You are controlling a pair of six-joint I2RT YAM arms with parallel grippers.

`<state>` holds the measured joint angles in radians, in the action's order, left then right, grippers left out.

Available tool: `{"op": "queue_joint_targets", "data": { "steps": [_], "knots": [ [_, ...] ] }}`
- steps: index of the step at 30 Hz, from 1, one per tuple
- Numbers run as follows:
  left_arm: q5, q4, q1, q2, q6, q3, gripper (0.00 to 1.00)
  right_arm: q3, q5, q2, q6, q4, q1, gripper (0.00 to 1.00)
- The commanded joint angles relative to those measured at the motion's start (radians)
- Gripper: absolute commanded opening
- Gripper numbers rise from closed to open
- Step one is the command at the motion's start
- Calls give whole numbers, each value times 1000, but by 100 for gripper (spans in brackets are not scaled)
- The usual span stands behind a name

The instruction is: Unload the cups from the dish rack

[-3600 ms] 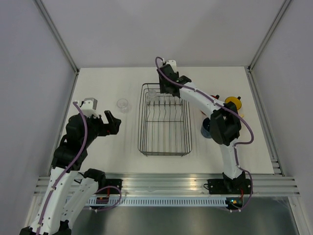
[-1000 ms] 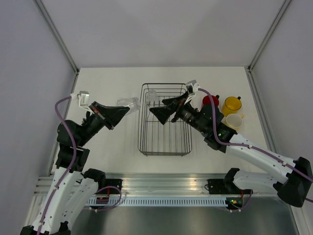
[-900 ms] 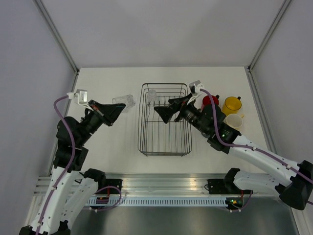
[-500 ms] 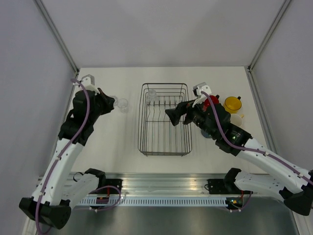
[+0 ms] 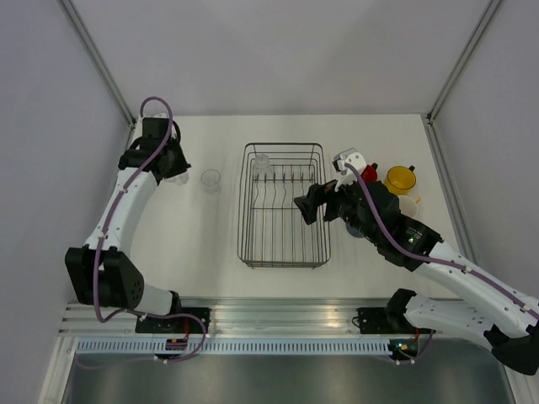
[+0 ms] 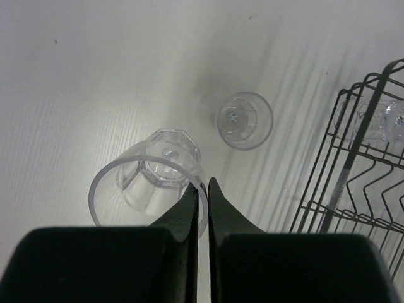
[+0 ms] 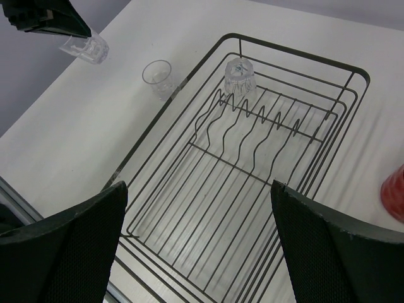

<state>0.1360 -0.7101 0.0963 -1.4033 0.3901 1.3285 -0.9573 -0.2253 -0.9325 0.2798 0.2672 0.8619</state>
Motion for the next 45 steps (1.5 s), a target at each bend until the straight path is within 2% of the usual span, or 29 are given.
{"op": "queue_joint_targets", "data": {
  "steps": [1, 6, 15, 19, 29, 45],
  "knots": [
    [-56, -41, -36, -112, -68, 101, 2, -26, 12, 12, -25, 9, 0, 98],
    [-88, -63, -81, -264, -83, 179, 2, -23, 24, 14, -36, 12, 0, 98],
    [-3, -49, -93, -462, -48, 264, 2, -9, 49, 21, -48, -6, -1, 98],
    [45, -5, -95, -490, -34, 253, 2, -6, 53, 26, -50, -6, 0, 98],
    [-4, 95, -92, -540, -19, 235, 2, 8, 50, 31, -59, -16, 0, 98],
    [-4, 100, -69, -588, -30, 236, 5, 17, 47, 29, -62, -26, -1, 98]
  ]
}}
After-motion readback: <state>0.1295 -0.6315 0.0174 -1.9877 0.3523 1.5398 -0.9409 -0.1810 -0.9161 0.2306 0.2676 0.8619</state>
